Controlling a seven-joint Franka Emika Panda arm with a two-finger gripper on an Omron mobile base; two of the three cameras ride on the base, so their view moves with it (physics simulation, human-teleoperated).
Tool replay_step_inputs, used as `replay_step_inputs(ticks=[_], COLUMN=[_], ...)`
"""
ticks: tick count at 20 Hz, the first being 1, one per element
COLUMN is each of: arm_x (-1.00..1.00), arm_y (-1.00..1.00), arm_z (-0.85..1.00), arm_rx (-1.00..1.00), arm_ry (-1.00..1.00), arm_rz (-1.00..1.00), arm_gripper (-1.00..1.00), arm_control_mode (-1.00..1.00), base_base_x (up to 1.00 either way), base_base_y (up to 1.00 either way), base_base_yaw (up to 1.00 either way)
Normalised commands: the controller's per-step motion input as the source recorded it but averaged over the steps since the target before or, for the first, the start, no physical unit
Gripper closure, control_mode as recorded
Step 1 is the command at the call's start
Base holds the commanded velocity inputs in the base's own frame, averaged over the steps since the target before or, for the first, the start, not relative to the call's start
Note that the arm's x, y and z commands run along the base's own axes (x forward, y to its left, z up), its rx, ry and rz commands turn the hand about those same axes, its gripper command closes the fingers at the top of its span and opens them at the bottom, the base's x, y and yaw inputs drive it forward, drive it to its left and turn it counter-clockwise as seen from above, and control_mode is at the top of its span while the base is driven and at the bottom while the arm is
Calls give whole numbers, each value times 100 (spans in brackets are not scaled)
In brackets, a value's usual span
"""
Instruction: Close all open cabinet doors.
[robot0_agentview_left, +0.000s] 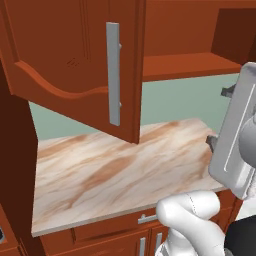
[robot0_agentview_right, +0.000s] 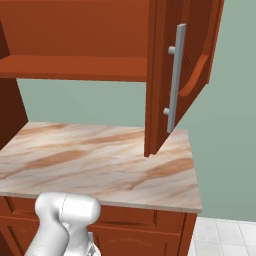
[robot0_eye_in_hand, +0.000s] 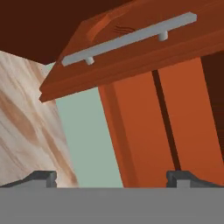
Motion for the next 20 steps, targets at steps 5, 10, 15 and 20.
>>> replay_step_inputs(ticks=[5,10,15,20], arm_x=[-34,-23,2,56], arm_y=[52,68,69,47], arm_z=[1,0,-4,-19], arm_rx=[-11,-14,-13,-8], arm_ry=[0,0,0,2], arm_rz=[5,4,3,2], arm_gripper=[-100,-100,-100,-100], arm_control_mode=[-100,-100,-100,-100], base_base_x=[0,0,0,0], base_base_y=[0,0,0,0], base_base_yaw=[0,0,0,0])
